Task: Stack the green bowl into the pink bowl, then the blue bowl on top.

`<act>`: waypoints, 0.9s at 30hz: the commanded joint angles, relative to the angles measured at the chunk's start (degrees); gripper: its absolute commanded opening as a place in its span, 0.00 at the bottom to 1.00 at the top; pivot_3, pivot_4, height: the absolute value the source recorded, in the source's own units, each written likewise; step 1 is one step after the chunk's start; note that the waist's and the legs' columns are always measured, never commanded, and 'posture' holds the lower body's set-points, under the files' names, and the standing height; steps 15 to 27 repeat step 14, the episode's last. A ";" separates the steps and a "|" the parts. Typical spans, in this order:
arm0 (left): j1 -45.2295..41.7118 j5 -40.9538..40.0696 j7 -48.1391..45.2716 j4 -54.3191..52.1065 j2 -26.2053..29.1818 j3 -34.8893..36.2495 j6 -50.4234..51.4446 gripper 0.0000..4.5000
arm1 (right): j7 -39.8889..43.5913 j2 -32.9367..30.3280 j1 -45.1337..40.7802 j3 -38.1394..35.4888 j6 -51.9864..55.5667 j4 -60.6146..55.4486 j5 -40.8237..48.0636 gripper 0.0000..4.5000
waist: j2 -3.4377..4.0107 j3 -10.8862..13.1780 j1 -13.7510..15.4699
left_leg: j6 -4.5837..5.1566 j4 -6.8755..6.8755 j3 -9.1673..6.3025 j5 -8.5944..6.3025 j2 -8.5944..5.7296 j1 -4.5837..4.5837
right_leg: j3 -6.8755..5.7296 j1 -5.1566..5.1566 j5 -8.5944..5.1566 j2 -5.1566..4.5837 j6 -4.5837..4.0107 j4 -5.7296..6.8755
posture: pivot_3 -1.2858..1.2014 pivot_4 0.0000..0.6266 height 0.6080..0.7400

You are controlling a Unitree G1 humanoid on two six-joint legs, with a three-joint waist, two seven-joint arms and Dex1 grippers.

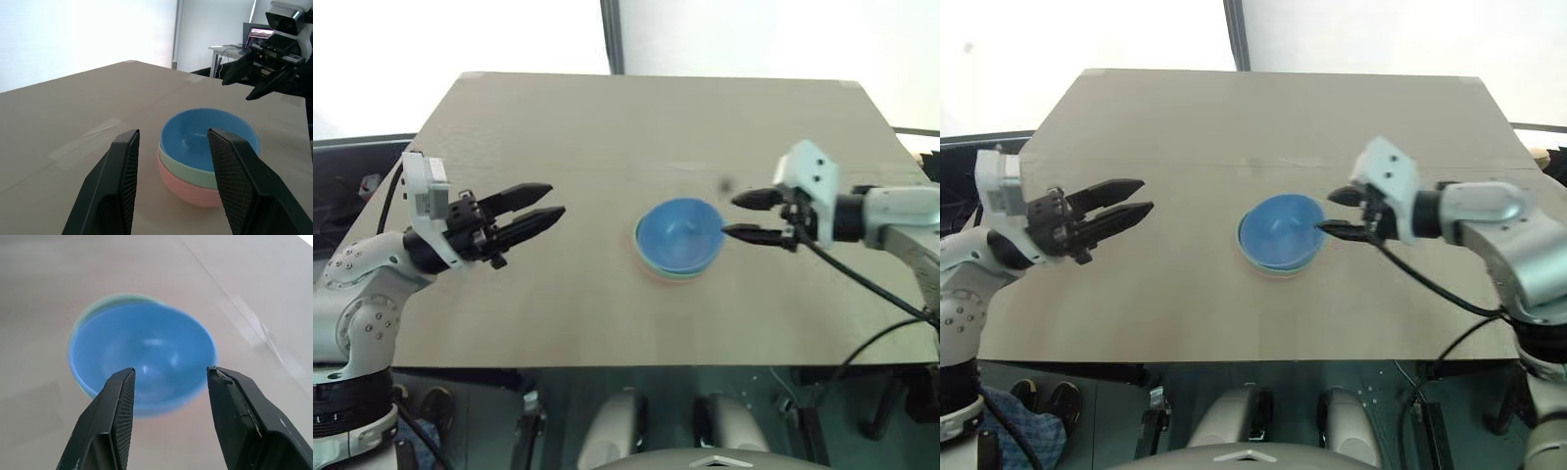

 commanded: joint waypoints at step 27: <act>9.00 4.38 7.72 -6.29 -0.05 0.22 2.31 0.52 | 5.98 -0.31 25.60 -26.09 -18.21 3.43 6.84 0.54 | 0.05 0.01 0.06 | 0.07 0.01 0.04 -0.04 0.05 0.09 | 0.03 0.07 0.00 0.03 0.01 0.07 | 0.52 0.24 1.00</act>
